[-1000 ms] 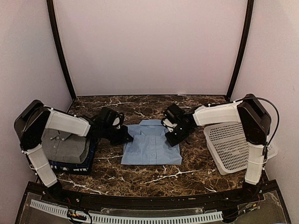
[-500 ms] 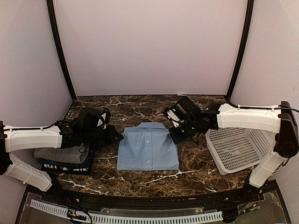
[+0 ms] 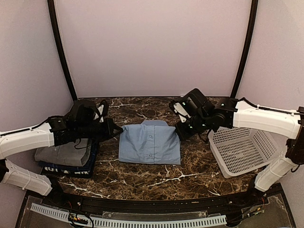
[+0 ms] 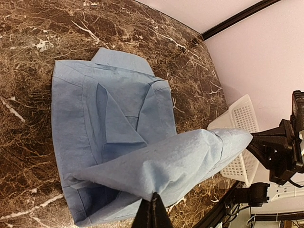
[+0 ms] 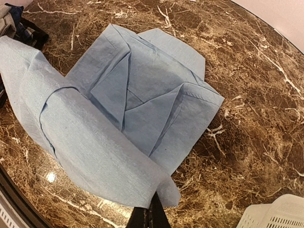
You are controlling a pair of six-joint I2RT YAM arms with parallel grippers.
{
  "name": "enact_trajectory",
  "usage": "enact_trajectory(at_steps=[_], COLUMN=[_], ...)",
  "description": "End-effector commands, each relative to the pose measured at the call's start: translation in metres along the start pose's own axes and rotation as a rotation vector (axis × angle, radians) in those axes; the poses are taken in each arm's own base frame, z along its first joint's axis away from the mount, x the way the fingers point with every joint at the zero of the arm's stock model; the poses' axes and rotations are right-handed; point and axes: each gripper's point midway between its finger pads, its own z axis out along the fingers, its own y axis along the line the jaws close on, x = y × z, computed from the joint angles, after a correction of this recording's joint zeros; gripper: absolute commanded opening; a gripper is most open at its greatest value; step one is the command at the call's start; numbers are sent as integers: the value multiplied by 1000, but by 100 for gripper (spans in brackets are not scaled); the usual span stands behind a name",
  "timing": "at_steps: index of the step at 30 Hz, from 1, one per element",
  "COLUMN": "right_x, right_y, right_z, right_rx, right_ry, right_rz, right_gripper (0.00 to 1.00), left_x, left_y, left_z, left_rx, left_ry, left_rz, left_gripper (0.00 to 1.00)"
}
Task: Fold and stack the long sleeve shirts
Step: Fold the 2/3-rectangle-folded shirt at the center of the board.
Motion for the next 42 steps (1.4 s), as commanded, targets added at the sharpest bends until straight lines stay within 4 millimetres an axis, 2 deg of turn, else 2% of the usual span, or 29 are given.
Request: enact_trajectory(at_steps=[1, 14, 18, 21, 24, 25, 28, 29, 30, 31, 32, 33, 34, 35, 36, 37, 38, 39, 42], right_x=[-24, -43, -50, -58, -70, -73, -73, -72, -75, -72, -72, -76, -75, -77, -77, -76, -75, -73, -72], right_y=[2, -4, -10, -23, -41, -49, -79, -89, -97, -106, -114, -119, -124, -131, -137, -142, -145, -147, -149], right_z=[-20, -36, -28, -13, 11, 22, 67, 84, 98, 122, 137, 150, 164, 176, 186, 197, 204, 211, 218], right_rx=[6, 40, 56, 46, 24, 17, 24, 23, 13, 16, 23, 14, 16, 22, 24, 23, 21, 17, 15], right_ry=[-80, -119, -124, -122, -126, -122, -80, -66, -63, -33, -21, -14, 5, 14, 22, 36, 50, 60, 74], right_rz=[3, -16, -32, -25, -13, -9, 20, 33, 46, 60, 68, 72, 73, 77, 85, 93, 103, 112, 123], right_gripper=[0, 0, 0, 0, 0, 0, 0, 0, 0, 0, 0, 0, 0, 0, 0, 0, 0, 0, 0], left_x=[-17, -38, -44, -56, -72, -80, -100, -105, -110, -114, -119, -121, -134, -128, -137, -131, -138, -134, -136], left_y=[-18, -40, -40, -37, -23, -12, 4, 18, 23, 37, 41, 58, 57, 78, 76, 94, 94, 103, 106], left_z=[-13, -15, -8, -1, 17, 27, 54, 72, 81, 99, 109, 130, 137, 155, 161, 175, 180, 188, 195], left_rx=[26, 49, 32, 19, 2, -9, -24, -45, -46, -48, -40, -60, -55, -72, -58, -84, -84, -96, -97], left_ry=[-43, -71, -79, -95, -98, -90, -87, -65, -65, -45, -50, -29, -46, -13, -19, 5, -5, 6, -2], left_rz=[43, 92, 104, 111, 104, 102, 122, 121, 121, 110, 110, 100, 101, 77, 70, 50, 48, 39, 24], left_gripper=[0, 0, 0, 0, 0, 0, 0, 0, 0, 0, 0, 0, 0, 0, 0, 0, 0, 0, 0])
